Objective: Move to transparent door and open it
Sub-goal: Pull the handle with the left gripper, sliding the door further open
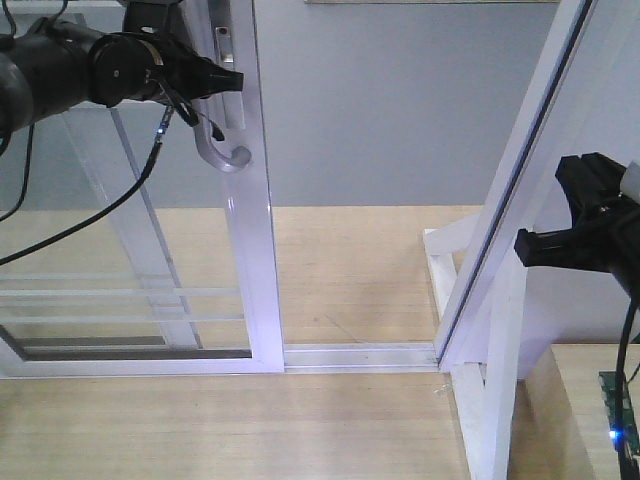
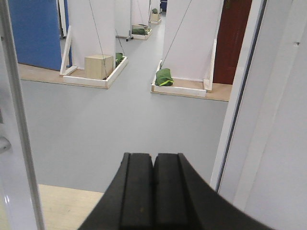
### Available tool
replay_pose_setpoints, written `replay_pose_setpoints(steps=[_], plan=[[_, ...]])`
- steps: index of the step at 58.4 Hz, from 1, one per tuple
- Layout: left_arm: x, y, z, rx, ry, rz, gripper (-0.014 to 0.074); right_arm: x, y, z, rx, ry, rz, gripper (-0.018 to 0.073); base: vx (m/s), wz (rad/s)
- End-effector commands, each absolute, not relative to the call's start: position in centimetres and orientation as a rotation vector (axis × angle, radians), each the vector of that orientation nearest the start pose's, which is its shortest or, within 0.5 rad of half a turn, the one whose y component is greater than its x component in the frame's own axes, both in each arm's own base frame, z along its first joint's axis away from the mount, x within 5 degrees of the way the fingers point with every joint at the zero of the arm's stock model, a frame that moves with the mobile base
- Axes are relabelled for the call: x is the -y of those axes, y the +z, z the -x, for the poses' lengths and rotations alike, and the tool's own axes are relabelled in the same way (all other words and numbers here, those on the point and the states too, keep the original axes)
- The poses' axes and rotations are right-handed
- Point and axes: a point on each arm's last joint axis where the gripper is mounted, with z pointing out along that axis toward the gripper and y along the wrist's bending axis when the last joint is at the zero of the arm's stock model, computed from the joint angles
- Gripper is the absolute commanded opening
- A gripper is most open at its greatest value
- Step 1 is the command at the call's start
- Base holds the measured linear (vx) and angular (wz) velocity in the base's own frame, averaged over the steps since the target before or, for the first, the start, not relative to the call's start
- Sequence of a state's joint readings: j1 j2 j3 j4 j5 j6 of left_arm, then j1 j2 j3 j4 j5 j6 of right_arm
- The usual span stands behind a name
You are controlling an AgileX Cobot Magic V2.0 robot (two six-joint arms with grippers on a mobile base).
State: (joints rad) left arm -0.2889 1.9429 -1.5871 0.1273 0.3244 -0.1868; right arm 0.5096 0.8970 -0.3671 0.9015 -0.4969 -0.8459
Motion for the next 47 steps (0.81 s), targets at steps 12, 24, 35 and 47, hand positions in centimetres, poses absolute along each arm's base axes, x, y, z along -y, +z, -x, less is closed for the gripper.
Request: replay_pose_setpoints(steps=[12, 24, 35, 47], plan=[[9.6, 38.1, -43.3, -1.724, -0.155, -0.17, 0.0, -5.2, 28.6, -17.0, -1.584, 0.014, 0.126, -0.0005, 0.0, 0.0], [7.5, 38.9, -43.0, -1.73, -0.114, -0.132, 0.0, -5.2, 28.6, -17.0, -1.585, 0.015, 0.127, -0.0005, 0.0, 0.0], [5.0, 39.9, -42.7, -1.716, -0.054, -0.098, 0.0, -5.2, 28.6, -17.0, -1.589, 0.018, 0.13, -0.0005, 0.0, 0.0], [2.2, 40.4, -42.3, -1.74, 0.002, -0.041, 0.0, -5.2, 28.6, -17.0, -1.589, 0.02, 0.128, -0.0005, 0.0, 0.0]])
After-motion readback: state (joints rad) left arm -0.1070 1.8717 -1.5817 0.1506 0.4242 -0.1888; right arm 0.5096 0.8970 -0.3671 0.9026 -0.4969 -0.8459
